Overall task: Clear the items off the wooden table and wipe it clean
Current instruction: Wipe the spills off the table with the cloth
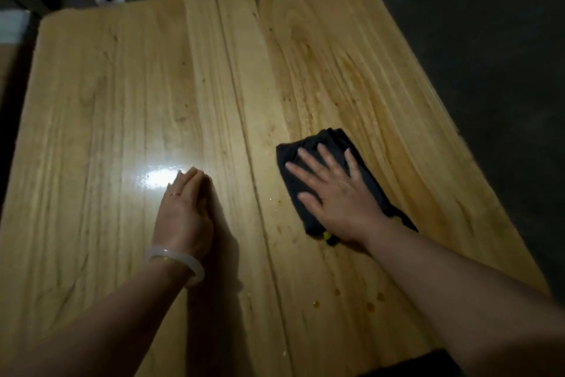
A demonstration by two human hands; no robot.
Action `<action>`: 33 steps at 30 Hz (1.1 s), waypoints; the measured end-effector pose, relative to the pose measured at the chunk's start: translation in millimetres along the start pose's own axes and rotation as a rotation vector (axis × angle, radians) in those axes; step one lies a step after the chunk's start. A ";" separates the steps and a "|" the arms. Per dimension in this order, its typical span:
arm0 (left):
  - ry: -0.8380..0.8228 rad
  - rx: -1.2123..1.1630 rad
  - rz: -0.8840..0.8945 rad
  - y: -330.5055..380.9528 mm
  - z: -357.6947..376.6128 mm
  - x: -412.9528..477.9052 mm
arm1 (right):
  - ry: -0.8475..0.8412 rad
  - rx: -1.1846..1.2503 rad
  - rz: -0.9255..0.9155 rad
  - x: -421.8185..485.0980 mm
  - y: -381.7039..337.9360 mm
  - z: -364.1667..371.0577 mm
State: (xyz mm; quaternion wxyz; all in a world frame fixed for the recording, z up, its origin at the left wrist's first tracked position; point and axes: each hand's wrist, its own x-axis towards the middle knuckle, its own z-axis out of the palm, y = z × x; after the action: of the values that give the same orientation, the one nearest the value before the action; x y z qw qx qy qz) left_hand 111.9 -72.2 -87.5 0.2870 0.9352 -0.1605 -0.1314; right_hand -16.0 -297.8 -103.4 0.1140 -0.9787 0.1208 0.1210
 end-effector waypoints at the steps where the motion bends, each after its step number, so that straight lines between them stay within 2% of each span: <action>1: -0.021 0.001 0.020 -3.9 3.1 -4.0 | 0.016 0.001 0.058 9.5 0.2 -2.5; 5: -0.049 0.010 0.110 -18.4 12.8 -9.9 | 0.029 0.062 0.293 46.4 -26.8 -6.5; 7: -0.038 0.028 0.122 -20.3 14.4 -11.0 | 0.031 0.068 0.317 49.1 -47.5 -5.6; 14: -0.119 -0.008 0.142 -21.1 4.2 -11.2 | 0.011 0.003 -0.115 -11.0 -102.5 17.8; 17: -0.136 -0.014 0.171 -20.3 0.9 -12.8 | -0.006 -0.055 -0.290 -25.6 -90.7 26.0; 20: -0.139 0.023 0.185 -19.1 0.8 -12.0 | -0.042 -0.113 -0.384 -14.7 -67.0 18.0; 22: -0.136 0.046 0.177 -18.8 1.5 -11.9 | -0.045 -0.129 -0.326 0.6 -55.4 8.6; 29: -0.150 0.068 0.173 -22.4 3.8 -13.4 | 0.107 0.016 0.192 55.2 -50.6 -1.0; 33: -0.146 0.088 0.199 -26.6 7.1 -13.0 | 0.129 0.140 0.328 53.5 -77.0 2.3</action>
State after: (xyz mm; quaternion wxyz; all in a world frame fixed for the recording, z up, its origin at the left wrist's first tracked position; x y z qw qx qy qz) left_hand 103.6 -50.0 -106.6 0.2448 0.9143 -0.2785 -0.1628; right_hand 54.2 -235.6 -104.8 0.1527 -0.9413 0.2937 0.0662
